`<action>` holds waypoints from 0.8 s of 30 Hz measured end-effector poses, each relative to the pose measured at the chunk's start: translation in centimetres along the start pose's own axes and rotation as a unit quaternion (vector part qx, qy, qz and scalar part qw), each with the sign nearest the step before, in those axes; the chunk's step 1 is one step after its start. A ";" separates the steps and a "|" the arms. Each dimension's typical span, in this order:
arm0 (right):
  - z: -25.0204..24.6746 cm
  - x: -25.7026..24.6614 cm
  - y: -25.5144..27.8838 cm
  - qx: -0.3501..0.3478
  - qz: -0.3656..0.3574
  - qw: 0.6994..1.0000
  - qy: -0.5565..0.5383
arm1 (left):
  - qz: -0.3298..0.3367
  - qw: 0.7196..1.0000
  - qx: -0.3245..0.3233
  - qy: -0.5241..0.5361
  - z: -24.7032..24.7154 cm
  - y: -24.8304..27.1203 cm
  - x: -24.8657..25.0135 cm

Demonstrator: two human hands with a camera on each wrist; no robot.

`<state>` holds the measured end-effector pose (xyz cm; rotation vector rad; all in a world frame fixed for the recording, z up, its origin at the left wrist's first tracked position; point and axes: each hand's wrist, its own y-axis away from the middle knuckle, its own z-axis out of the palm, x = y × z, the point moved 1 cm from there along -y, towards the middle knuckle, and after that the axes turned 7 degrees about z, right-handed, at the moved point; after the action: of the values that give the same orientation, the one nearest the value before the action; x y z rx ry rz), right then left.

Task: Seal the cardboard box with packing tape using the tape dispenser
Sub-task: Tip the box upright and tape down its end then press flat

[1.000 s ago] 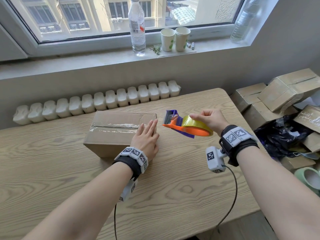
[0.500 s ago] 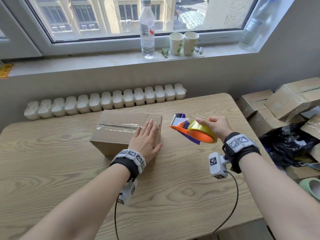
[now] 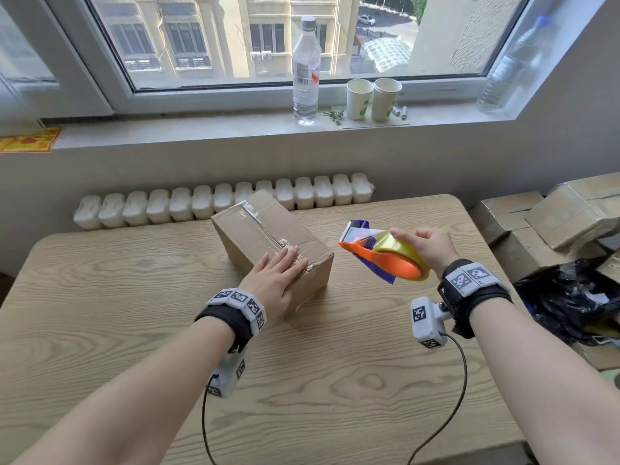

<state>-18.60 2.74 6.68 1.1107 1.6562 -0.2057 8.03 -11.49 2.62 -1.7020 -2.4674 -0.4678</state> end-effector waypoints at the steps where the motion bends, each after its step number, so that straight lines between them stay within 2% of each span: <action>1: -0.1 -0.4 0.1 0.000 0.000 1.000 0.003 | 0.001 1.000 -0.010 0.000 -0.2 0.2 -0.3; 5: -0.1 -1.8 0.1 -0.008 -0.010 1.000 0.016 | 0.022 0.998 -0.051 0.001 -1.2 1.1 -1.3; 11: 1.2 -3.3 0.5 -0.042 -0.026 0.998 0.036 | 0.041 0.998 -0.051 0.013 -1.8 1.4 -2.1; 13: 1.6 -3.8 0.7 -0.056 -0.032 0.997 0.052 | 0.031 0.998 -0.032 0.049 -2.0 1.4 -1.9; 16: 2.2 -5.1 0.9 -0.075 -0.047 0.992 0.085 | -0.046 0.988 0.020 0.144 -4.4 0.5 -1.6; 18: 2.8 -6.5 1.3 -0.091 -0.071 0.987 0.111 | -0.072 0.981 0.054 0.172 -6.8 -0.5 -1.6; 21: 4.0 -8.3 1.8 -0.128 -0.103 0.974 0.158 | -0.060 0.980 0.083 0.169 -9.8 -1.5 -1.2; 24: 5.1 -9.4 2.1 -0.157 -0.114 0.960 0.200 | -0.017 0.983 0.088 0.160 -11.6 -1.8 -0.6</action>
<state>-13.74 -4.53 13.17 0.7482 2.0932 0.1455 5.63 -16.22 13.07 -1.3959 -2.2378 -0.4697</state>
